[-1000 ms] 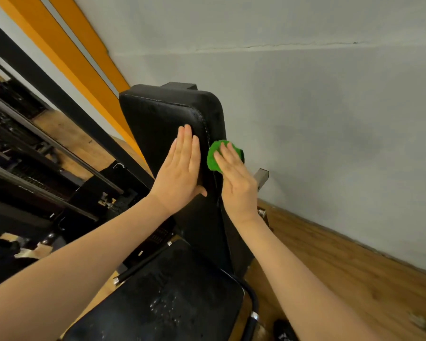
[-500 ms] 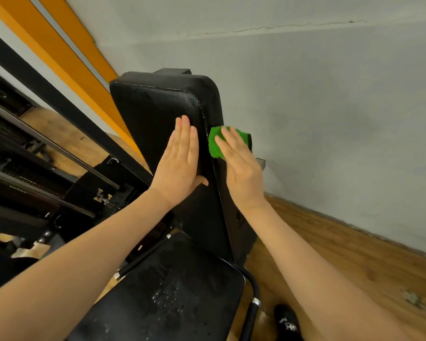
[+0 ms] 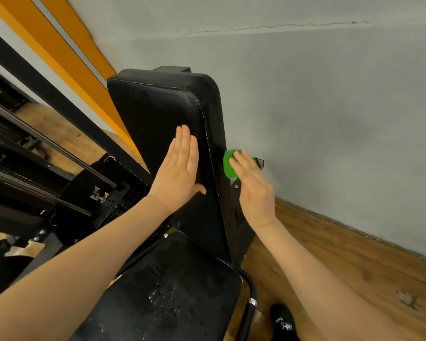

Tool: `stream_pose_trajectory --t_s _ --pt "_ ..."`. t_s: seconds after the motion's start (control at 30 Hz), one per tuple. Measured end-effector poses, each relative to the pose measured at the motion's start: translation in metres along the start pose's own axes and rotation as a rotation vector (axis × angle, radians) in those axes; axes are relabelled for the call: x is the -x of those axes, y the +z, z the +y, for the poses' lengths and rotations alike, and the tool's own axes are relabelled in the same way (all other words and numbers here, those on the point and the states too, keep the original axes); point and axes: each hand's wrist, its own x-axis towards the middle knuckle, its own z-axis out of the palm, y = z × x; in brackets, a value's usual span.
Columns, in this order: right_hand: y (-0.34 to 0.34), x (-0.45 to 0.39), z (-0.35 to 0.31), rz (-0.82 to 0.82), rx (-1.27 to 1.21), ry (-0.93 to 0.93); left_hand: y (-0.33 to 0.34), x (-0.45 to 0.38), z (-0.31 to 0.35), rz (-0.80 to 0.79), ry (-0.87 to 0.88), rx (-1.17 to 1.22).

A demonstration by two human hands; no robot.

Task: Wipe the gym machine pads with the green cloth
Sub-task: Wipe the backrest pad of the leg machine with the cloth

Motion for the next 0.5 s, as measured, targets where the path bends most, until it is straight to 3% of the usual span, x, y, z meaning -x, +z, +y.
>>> stream_pose_trajectory --t_s 0.1,0.27,0.5 --pt "0.002 -0.017 -0.007 0.101 0.025 -0.026 0.007 0.015 0.002 -0.084 0.017 -0.035" --pt "0.03 0.015 -0.011 -0.053 0.013 -0.009 0.018 0.019 0.004 -0.096 0.004 -0.03" --pt "0.019 0.066 0.015 -0.299 0.023 0.122 0.021 0.018 0.013 -0.099 -0.061 0.004"
